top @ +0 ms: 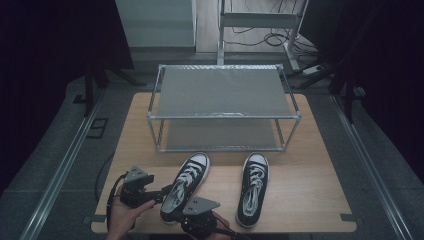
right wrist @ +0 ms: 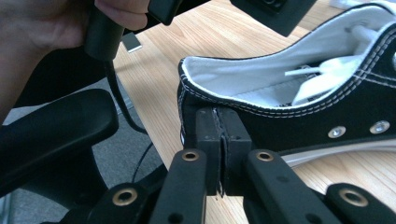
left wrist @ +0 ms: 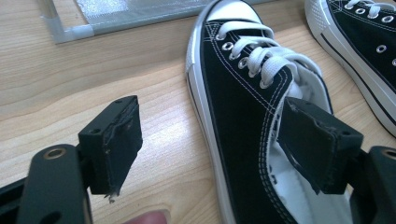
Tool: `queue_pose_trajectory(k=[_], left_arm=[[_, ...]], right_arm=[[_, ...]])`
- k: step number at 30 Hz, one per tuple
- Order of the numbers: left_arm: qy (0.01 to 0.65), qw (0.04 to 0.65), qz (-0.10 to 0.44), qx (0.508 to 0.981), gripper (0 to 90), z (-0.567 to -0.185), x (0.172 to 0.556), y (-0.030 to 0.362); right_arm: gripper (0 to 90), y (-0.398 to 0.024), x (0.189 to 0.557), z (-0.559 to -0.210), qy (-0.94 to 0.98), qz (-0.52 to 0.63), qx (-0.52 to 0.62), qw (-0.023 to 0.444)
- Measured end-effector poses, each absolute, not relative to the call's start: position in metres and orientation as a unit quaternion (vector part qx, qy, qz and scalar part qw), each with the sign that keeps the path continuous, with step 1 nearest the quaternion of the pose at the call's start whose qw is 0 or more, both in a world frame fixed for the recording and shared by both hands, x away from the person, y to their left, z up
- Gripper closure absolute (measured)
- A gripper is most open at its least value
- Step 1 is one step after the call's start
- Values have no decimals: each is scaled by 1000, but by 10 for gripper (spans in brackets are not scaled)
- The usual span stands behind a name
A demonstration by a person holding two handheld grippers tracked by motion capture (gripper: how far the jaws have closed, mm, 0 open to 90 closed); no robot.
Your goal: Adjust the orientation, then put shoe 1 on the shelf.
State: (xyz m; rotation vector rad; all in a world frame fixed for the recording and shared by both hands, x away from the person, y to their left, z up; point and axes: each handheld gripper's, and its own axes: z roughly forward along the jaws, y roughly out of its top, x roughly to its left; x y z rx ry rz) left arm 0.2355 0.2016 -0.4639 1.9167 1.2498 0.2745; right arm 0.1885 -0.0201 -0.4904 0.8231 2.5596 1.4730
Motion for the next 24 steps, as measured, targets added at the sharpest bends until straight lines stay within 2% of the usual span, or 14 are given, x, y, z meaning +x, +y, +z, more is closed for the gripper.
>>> queue_pose_trajectory(k=[6, 8, 10, 12, 17, 24], left_arm=[[498, 406, 109, 758, 218, -464, 236, 204], [498, 406, 109, 759, 218, -463, 236, 204], [497, 409, 108, 758, 218, -462, 235, 205], [495, 411, 107, 758, 217, -461, 235, 205], [489, 411, 106, 762, 216, -456, 234, 200], [475, 404, 96, 776, 210, -447, 233, 188]], right_arm=[[882, -15, 193, -492, 835, 485, 258, 25], [833, -18, 193, -490, 835, 484, 262, 18], [801, -24, 191, -486, 834, 484, 262, 29], [718, -34, 189, -478, 830, 489, 266, 43], [585, -63, 191, -456, 815, 497, 288, 76], [456, -116, 200, -435, 794, 502, 325, 112]])
